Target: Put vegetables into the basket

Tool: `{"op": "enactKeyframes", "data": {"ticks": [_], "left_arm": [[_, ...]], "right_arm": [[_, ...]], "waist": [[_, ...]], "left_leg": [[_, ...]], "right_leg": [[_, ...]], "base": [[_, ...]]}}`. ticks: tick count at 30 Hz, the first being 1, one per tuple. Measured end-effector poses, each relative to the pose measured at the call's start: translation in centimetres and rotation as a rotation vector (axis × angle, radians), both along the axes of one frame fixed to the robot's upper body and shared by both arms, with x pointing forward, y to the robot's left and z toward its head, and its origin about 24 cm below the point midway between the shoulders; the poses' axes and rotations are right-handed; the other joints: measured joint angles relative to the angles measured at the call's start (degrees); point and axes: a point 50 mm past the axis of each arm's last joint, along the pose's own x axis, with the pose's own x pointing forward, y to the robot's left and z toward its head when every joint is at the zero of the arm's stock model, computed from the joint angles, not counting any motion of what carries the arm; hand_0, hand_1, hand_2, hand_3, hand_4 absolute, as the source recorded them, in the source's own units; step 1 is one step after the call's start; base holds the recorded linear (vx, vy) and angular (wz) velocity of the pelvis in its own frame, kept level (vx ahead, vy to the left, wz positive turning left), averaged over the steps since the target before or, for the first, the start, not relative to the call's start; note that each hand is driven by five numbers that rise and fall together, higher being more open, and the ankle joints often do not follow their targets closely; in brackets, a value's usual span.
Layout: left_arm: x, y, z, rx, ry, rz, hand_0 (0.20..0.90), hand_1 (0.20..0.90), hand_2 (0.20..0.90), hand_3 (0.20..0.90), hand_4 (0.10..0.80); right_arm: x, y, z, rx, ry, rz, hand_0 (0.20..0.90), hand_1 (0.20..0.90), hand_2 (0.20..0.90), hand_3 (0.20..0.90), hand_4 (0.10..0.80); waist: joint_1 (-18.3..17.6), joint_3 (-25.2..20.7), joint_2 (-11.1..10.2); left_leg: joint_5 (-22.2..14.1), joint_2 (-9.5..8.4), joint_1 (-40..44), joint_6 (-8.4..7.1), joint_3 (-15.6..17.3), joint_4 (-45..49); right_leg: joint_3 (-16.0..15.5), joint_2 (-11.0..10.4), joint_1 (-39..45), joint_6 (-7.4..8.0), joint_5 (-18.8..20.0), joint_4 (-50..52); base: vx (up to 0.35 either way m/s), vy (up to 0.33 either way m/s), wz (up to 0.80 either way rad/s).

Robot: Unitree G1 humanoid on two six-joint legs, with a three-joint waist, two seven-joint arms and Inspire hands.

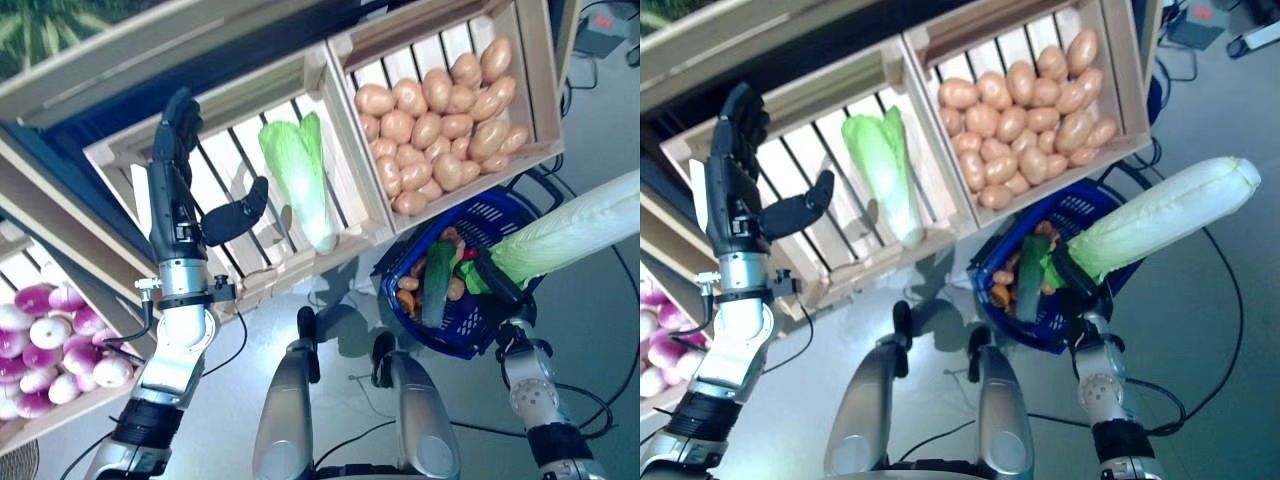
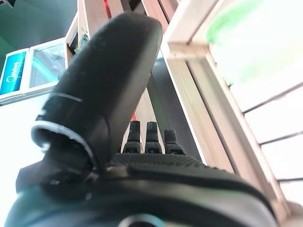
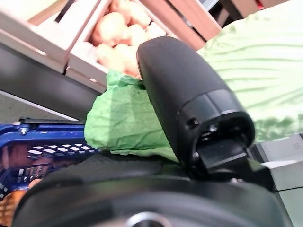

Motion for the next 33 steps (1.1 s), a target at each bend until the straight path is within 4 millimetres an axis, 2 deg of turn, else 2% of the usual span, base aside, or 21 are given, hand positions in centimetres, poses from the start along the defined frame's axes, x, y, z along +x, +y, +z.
{"op": "enactKeyframes", "data": {"ticks": [2, 7, 14, 18, 22, 26, 27, 29, 33], "left_arm": [[0.1, -0.4, 0.4, -0.029, -0.038, 0.005, 0.9, 0.9, 0.9, 0.9, 0.8], [0.3, -0.7, 1.6, -0.056, -0.11, -0.001, 0.9, 0.9, 0.9, 0.9, 0.8], [0.6, -1.1, 2.2, -0.056, -0.134, -0.018, 0.9, 0.9, 0.9, 0.9, 0.8], [0.9, -1.6, 3.3, -0.053, -0.169, -0.036, 0.9, 0.9, 0.9, 0.9, 0.8], [1.4, -2.3, 4.4, -0.014, -0.187, -0.062, 0.9, 0.9, 0.9, 0.9, 0.8], [1.6, -1.8, 4.5, 0.013, -0.163, -0.04, 0.9, 0.9, 0.9, 0.9, 0.8], [1.7, -1.7, 4.4, 0.014, -0.157, -0.033, 0.9, 0.9, 0.9, 0.9, 0.8], [1.7, -1.7, 4.3, 0.016, -0.151, -0.026, 0.9, 0.9, 0.9, 0.9, 0.8], [1.9, -1.7, 3.9, 0.018, -0.128, -0.012, 0.9, 0.9, 0.9, 0.9, 0.8]], "right_arm": [[0.1, -0.2, -0.5, 0.001, 0.029, -0.012, 0.3, 0.3, 0.3, 0.3, 0.4], [0.9, -0.6, -1.0, -0.004, 0.075, -0.036, 0.3, 0.3, 0.3, 0.3, 0.4], [3.3, -0.7, -0.4, -0.087, 0.15, -0.018, 0.3, 0.3, 0.3, 0.3, 0.4], [4.5, -0.6, -1.4, -0.114, 0.292, 0.036, 0.3, 0.3, 0.3, 0.3, 0.4], [4.1, -1.2, -3.7, -0.072, 0.484, 0.051, 0.3, 0.3, 0.3, 0.3, 0.4], [3.4, -1.5, -4.6, 0.008, 0.526, 0.023, 0.3, 0.3, 0.3, 0.3, 0.4], [3.3, -1.6, -4.7, 0.038, 0.529, 0.011, 0.3, 0.3, 0.3, 0.3, 0.4], [3.3, -1.6, -4.8, 0.072, 0.529, -0.002, 0.3, 0.3, 0.3, 0.3, 0.4], [3.0, -1.4, -5.3, 0.174, 0.544, -0.04, 0.3, 0.3, 0.3, 0.3, 0.4]], "waist": [[1.03, 0.08, -0.15], [1.86, 0.1, -0.3], [2.44, 0.13, -0.42], [3.58, 0.19, -0.53], [5.12, 0.2, -0.53], [5.12, 0.24, -0.46], [5.13, 0.3, -0.38], [5.09, 0.4, -0.2], [5.44, 0.85, 0.27]], "left_leg": [[-2.01, -0.23, -2.44, -0.32, -1.01, 4.12], [-3.2, -0.51, -7.39, -0.99, -3.11, 10.72], [-5.46, -0.56, -10.18, -0.95, -3.72, 16.98], [-5.85, -0.68, -10.48, -0.94, -3.83, 18.69], [-6.16, -0.82, -11.23, -0.85, -4.32, 20.38], [-6.31, -1.01, -11.83, -0.6, -4.65, 21.14], [-6.29, -0.99, -12.03, -0.56, -4.59, 21.41], [-6.74, -1.01, -12.43, -0.39, -4.61, 22.04], [-6.63, -1.01, -12.57, -0.52, -4.33, 22.3]], "right_leg": [[-0.29, -0.78, -2.11, -1.1, -2.64, 4.75], [-1.56, -1.46, -5.96, -2.16, -4.97, 11.42], [-1.75, -2.08, -7.74, -2.06, -6.85, 16.65], [-1.74, -2.45, -7.98, -2.13, -7.34, 18.32], [-2.01, -2.69, -8.28, -2.38, -7.94, 19.66], [-2.22, -2.84, -8.46, -2.22, -7.95, 20.04], [-2.49, -2.78, -8.59, -1.68, -7.64, 20.28], [-2.23, -3.1, -8.78, -2.12, -8.39, 20.7], [-2.09, -3.06, -9.3, -1.81, -8.16, 21.44]], "base": [[0.053, -0.063, 0.21], [0.016, -0.034, 0.14], [0.003, -0.002, 0.03], [-0.001, -0.019, 0.0], [0.014, -0.036, 0.04], [-0.042, 0.014, 0.04], [0.0, 0.0, 0.0], [0.048, 0.007, 0.01], [-0.014, -0.002, 0.0]]}}
